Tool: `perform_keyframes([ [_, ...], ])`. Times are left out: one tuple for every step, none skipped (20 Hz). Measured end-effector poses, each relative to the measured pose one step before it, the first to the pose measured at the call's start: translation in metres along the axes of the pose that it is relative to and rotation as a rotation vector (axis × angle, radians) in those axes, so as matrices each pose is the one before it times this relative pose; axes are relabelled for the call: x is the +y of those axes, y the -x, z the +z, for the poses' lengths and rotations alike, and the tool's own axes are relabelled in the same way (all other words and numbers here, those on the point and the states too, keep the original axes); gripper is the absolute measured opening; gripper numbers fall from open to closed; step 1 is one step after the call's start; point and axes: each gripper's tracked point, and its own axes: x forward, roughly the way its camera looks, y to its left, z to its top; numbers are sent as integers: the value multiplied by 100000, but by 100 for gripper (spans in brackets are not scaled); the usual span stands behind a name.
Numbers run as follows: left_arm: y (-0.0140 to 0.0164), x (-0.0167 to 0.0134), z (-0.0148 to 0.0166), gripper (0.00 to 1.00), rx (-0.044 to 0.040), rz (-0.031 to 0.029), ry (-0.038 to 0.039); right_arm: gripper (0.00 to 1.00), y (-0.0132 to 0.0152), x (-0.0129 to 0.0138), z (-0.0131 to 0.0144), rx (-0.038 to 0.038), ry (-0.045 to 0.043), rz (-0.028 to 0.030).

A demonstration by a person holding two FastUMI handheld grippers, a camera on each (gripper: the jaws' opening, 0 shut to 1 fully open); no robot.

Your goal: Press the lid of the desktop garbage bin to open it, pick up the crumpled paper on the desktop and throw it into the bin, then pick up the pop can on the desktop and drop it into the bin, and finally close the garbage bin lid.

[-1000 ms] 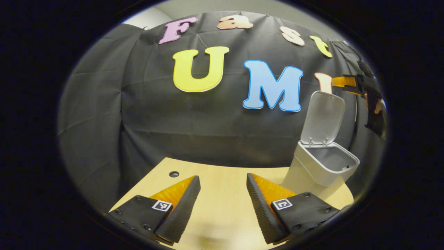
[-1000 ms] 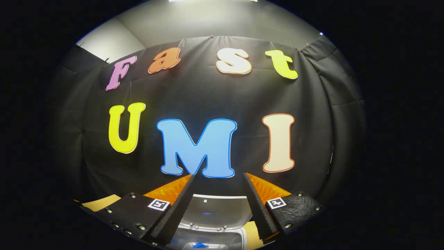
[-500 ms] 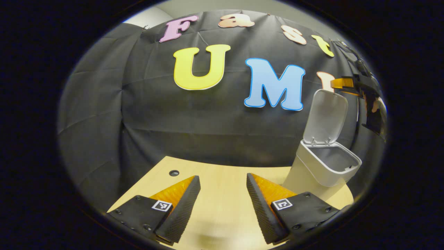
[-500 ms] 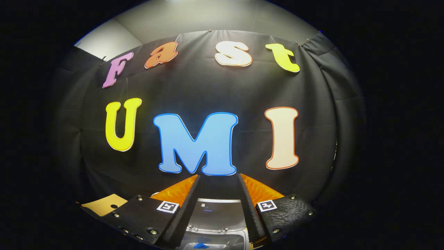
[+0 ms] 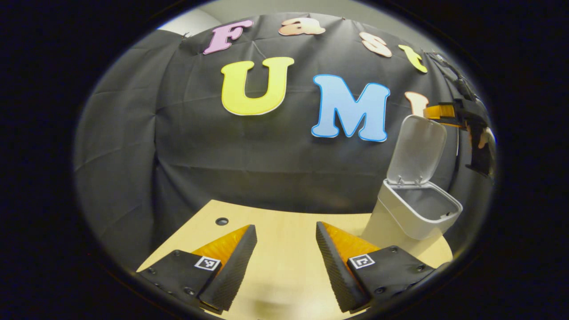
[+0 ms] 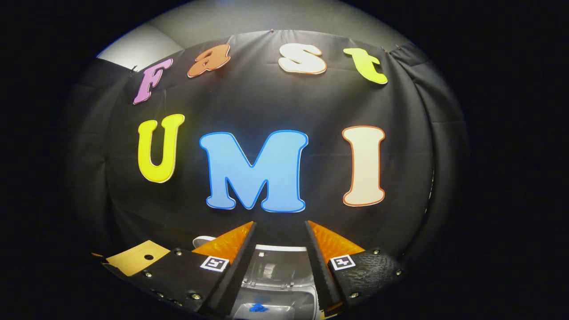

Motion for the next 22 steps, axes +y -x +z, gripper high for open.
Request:
perform_keyframes([
  [30,-193,50,90,-214,-456,-24,69,366,18,-98,89,-176,164],
  [64,-216,81,90,-152,-380,-112,69,413,28,-203,254,-247,196],
  [59,-192,67,90,-188,-456,-29,69,422,57,-175,111,-469,213],
  [-146,-628,-68,90,-104,-462,62,69,486,59,-249,308,-466,207],
  [103,-293,131,90,-162,-367,0,69,441,78,-190,321,-482,128],
  [102,-278,150,90,-183,-410,-52,69,451,28,-229,313,-382,141],
  [210,-170,-6,90,-173,-422,-86,69,472,88,-281,379,-347,164],
  [162,-234,100,90,-168,-399,-79,69,418,50,-227,380,-309,91],
  [73,-148,74,90,-120,-293,-86,69,421,30,-265,406,-335,32],
  [158,-129,14,90,-142,-261,-61,69,379,21,-291,405,-385,69],
  [126,-102,33,90,-151,-242,-55,69,373,106,-267,413,-370,148],
  [128,-87,34,90,-129,-240,-49,69,366,77,-274,464,-315,245],
  [207,-123,35,90,-60,-184,-9,69,347,35,-374,495,-290,207],
  [136,-135,80,89,-92,-284,2,68,335,71,-289,617,-303,322],
  [215,-56,12,89,-57,-98,-45,69,301,51,-396,577,-100,312],
  [126,-97,65,89,-61,-147,-59,69,282,75,-350,510,107,316],
  [118,-46,80,89,-153,-114,-40,69,352,85,-411,617,66,270],
  [153,-73,-14,90,-55,-183,-28,69,316,-2,-438,704,46,161],
  [190,-146,-29,90,-148,-247,-212,69,276,117,-460,781,178,244],
  [112,-55,105,89,-116,-95,-266,69,279,82,-497,782,272,151],
  [39,-83,130,90,-90,-244,-236,69,272,127,-625,972,416,209],
  [111,-50,36,89,-22,-260,-145,69,175,96,-748,1488,402,188],
])
